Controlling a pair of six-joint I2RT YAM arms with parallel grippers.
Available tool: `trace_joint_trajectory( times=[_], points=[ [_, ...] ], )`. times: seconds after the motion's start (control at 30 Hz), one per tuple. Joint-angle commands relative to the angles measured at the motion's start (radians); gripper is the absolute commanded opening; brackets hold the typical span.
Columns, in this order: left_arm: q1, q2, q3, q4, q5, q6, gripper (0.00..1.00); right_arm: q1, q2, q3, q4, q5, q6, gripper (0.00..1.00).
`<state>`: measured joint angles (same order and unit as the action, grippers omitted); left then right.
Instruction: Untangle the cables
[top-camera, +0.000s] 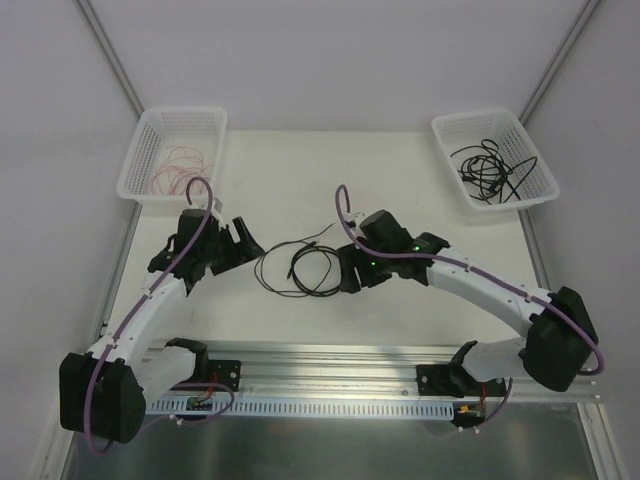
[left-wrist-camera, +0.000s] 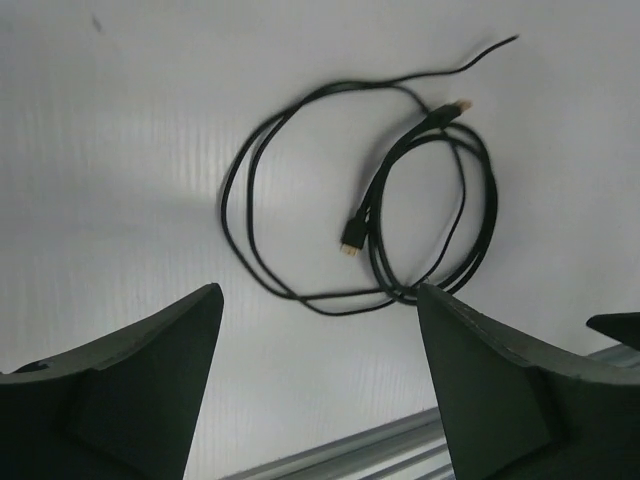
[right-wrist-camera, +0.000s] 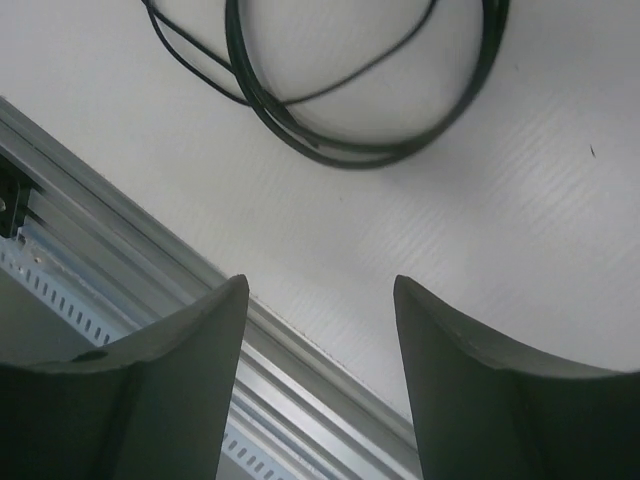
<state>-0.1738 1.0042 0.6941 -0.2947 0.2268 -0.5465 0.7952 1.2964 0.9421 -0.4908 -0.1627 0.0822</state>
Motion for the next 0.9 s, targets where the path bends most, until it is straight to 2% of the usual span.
trace_joint_trajectory(
  times=[0.0, 0.1, 0.2, 0.43, 0.63, 0.73, 0.87],
  points=[
    [-0.023, -0.035, -0.103, -0.023, 0.025, -0.096, 0.79, 0.062, 0.125, 0.134, 0.063, 0.054, -0.045, 0.63],
    [-0.052, -0.041, -0.157, -0.020, -0.001, -0.113, 0.75, 0.113, 0.260, 0.231, 0.095, 0.077, -0.062, 0.59],
    [-0.058, -0.027, -0.176, -0.021, -0.003, -0.122, 0.74, 0.145, 0.380, 0.300, 0.144, 0.086, -0.068, 0.52],
    [-0.059, -0.003, -0.209, -0.003, -0.058, -0.136, 0.70, 0.200, 0.598, 0.440, 0.187, 0.097, -0.076, 0.47],
    [-0.059, 0.007, -0.235, 0.015, -0.044, -0.158, 0.70, 0.220, 0.679, 0.458, 0.222, 0.155, -0.062, 0.43],
    [-0.061, -0.032, -0.257, 0.014, -0.023, -0.165, 0.70, 0.243, 0.701, 0.457, 0.207, 0.238, -0.075, 0.41],
    [-0.061, -0.120, -0.291, 0.008, 0.005, -0.178, 0.70, 0.268, 0.689, 0.413, 0.192, 0.249, -0.065, 0.37]
  ],
)
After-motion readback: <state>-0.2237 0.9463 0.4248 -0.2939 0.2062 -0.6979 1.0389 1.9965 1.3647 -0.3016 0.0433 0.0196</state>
